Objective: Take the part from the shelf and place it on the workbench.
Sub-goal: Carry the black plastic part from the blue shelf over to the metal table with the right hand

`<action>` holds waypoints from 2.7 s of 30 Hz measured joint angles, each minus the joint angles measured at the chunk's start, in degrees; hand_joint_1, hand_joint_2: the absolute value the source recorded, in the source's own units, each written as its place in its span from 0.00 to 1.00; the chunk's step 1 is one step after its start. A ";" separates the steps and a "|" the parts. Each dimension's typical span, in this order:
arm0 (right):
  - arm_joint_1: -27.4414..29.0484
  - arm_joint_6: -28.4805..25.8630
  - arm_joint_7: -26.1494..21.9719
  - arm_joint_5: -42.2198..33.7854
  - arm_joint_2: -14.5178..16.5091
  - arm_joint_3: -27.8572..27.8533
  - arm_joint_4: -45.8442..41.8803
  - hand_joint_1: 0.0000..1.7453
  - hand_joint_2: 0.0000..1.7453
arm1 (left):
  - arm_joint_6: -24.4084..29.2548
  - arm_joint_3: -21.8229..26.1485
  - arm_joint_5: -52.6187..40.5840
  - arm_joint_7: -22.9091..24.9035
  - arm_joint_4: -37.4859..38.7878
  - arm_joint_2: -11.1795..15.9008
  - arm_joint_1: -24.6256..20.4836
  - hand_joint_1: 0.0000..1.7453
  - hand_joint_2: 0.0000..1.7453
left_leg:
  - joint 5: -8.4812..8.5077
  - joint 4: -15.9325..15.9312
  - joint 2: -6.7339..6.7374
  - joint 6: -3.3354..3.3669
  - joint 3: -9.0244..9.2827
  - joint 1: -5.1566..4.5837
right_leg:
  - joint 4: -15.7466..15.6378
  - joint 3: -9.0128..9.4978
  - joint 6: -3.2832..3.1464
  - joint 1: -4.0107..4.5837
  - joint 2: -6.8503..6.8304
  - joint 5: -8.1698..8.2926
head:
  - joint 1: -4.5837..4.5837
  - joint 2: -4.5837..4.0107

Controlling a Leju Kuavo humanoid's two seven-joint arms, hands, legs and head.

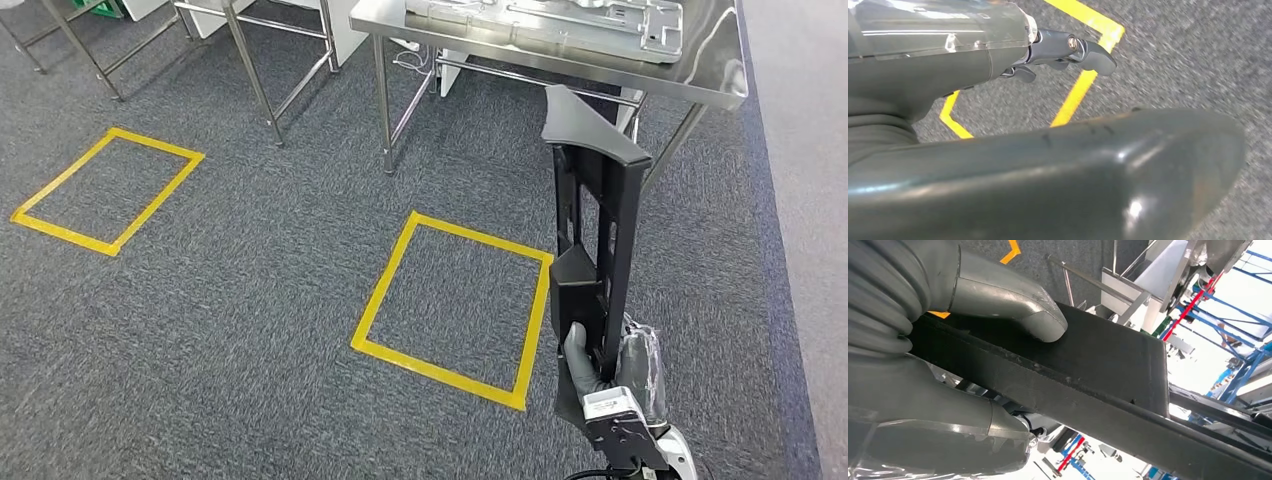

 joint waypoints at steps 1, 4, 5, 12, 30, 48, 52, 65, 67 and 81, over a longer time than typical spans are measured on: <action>-0.05 0.04 0.02 0.00 -0.03 0.00 0.22 1.00 1.00 | 0.00 -0.02 -0.01 0.01 0.00 0.00 0.07 0.00 0.00 | -0.92 -0.04 -0.09 -0.21 1.26 0.13 | -1.75 -0.66 0.24 -0.18 -0.09 0.36 | 0.00 0.00; -0.19 0.05 0.07 -0.01 -0.15 0.02 1.15 1.00 1.00 | 0.05 -0.08 0.02 0.13 0.07 0.02 0.18 0.00 0.00 | -4.12 0.12 -0.17 -1.03 4.81 0.36 | -10.33 -0.83 0.35 -0.55 -0.85 10.08 | 0.01 0.00; -0.26 0.05 0.09 -0.02 -0.17 0.04 1.55 1.00 1.00 | 0.11 -0.10 0.06 0.22 0.10 0.04 0.08 0.00 0.00 | -5.18 0.08 -0.15 -1.47 5.65 0.44 | -11.82 -0.73 0.03 -0.37 -0.99 12.91 | -0.03 0.00; -2.99 -0.11 -0.21 0.28 -0.39 0.34 3.21 1.00 1.00 | 0.41 -0.19 0.37 0.72 0.03 -0.01 -1.15 0.00 0.00 | -5.43 15.16 -0.02 -3.64 -1.40 1.31 | -13.37 4.45 -3.08 0.38 -0.17 10.15 | -0.10 0.00; -24.47 6.52 3.27 0.08 -6.94 1.31 12.16 1.00 1.00 | -1.76 -0.37 0.63 -0.35 -0.09 0.44 -0.58 0.00 0.00 | 1.00 3.39 -0.64 0.13 -4.35 0.47 | 0.66 1.21 0.05 0.40 -0.07 -0.84 | -0.08 0.00; -28.21 3.14 0.43 -4.02 -6.45 7.83 15.53 1.00 1.00 | -1.69 -0.41 0.89 -0.01 -0.26 0.16 -0.68 0.00 0.00 | -7.25 15.18 -0.73 -3.70 -14.73 0.73 | -15.68 12.09 -3.01 0.73 1.77 5.61 | 0.00 0.00; -28.41 3.19 -0.05 -5.10 -6.08 7.92 16.16 1.00 1.00 | -1.48 -0.41 1.12 0.46 -0.12 0.39 -0.10 0.00 0.00 | 8.16 5.66 -2.16 -2.89 -14.49 0.61 | -16.22 15.30 -1.80 0.37 3.61 2.48 | 0.01 0.00; -28.90 4.74 -0.03 -5.29 -5.93 7.76 18.47 1.00 1.00 | -1.38 -0.41 1.80 0.21 -0.18 0.14 -0.52 0.00 0.00 | -2.46 2.21 2.56 -1.00 1.82 0.22 | -9.87 -2.24 -1.71 1.13 -3.04 7.77 | 0.04 0.00; -29.27 5.28 0.29 -5.22 -5.91 7.85 19.08 1.00 1.00 | -1.40 -0.41 1.88 0.08 -0.16 -0.01 -0.56 0.00 0.00 | -4.53 2.40 3.60 -1.63 3.36 -0.13 | -12.50 -2.70 -2.64 1.77 -4.46 16.48 | 0.10 0.00; -31.90 6.34 1.75 -5.14 -5.50 8.25 21.24 1.00 1.00 | -1.41 -0.41 2.33 0.26 -0.22 -0.03 -1.41 0.00 0.00 | 1.33 6.29 -2.50 -2.64 -8.09 0.46 | -13.84 2.67 -3.36 1.17 5.79 13.26 | 0.15 0.00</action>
